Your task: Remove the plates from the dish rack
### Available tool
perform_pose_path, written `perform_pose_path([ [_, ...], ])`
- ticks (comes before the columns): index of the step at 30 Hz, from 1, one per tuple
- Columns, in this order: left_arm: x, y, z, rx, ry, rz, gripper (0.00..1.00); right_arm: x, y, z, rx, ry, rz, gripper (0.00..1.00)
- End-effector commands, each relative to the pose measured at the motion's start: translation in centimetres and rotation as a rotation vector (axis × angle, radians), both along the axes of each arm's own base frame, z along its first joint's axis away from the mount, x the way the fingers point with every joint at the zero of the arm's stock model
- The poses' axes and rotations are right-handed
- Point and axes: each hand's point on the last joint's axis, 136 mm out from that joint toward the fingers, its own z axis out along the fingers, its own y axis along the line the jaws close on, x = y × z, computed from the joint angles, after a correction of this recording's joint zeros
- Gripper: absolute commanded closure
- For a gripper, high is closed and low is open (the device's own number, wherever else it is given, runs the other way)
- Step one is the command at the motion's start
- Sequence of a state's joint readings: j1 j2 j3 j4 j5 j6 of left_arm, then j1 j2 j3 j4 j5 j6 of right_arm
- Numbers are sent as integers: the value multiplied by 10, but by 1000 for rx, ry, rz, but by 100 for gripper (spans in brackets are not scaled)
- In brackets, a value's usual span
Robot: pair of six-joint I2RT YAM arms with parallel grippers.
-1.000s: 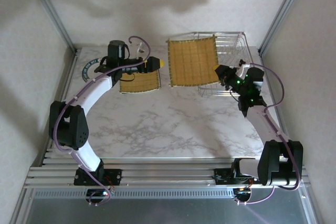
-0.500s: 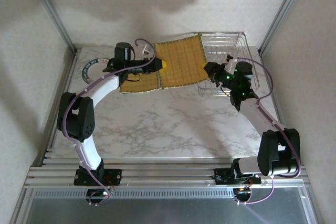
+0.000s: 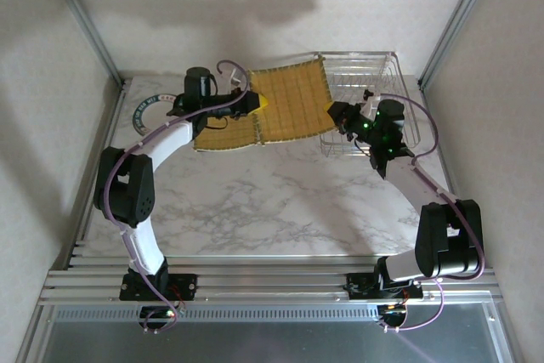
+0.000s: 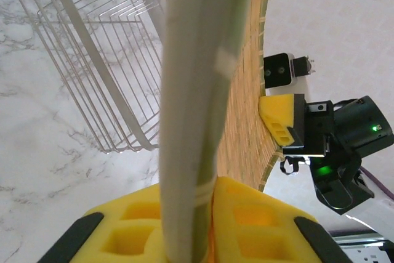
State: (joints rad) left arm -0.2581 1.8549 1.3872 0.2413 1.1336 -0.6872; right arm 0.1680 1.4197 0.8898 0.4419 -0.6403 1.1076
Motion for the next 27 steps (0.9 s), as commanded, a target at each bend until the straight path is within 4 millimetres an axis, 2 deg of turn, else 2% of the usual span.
perform_pose_path([
  [1, 6, -6, 3, 8, -107, 18, 100, -2, 18, 47, 39, -135, 49, 100],
  [8, 7, -5, 6, 7, -115, 31, 100, 2, 19, 38, 24, -109, 46, 100],
  [11, 7, -5, 10, -5, -129, 34, 100, 3, 20, 37, 21, -106, 48, 78],
  [14, 5, -4, 15, -24, -145, 35, 100, 4, 20, 35, 18, -98, 49, 68],
  [23, 4, -1, 22, -43, -156, 44, 100, 4, 19, 32, -2, -83, 43, 12],
  [25, 5, 0, 22, -49, -155, 47, 100, 4, 18, 32, -13, -79, 40, 2],
  [27, 5, 1, 24, -54, -156, 48, 100, 4, 17, 32, -22, -76, 35, 1],
])
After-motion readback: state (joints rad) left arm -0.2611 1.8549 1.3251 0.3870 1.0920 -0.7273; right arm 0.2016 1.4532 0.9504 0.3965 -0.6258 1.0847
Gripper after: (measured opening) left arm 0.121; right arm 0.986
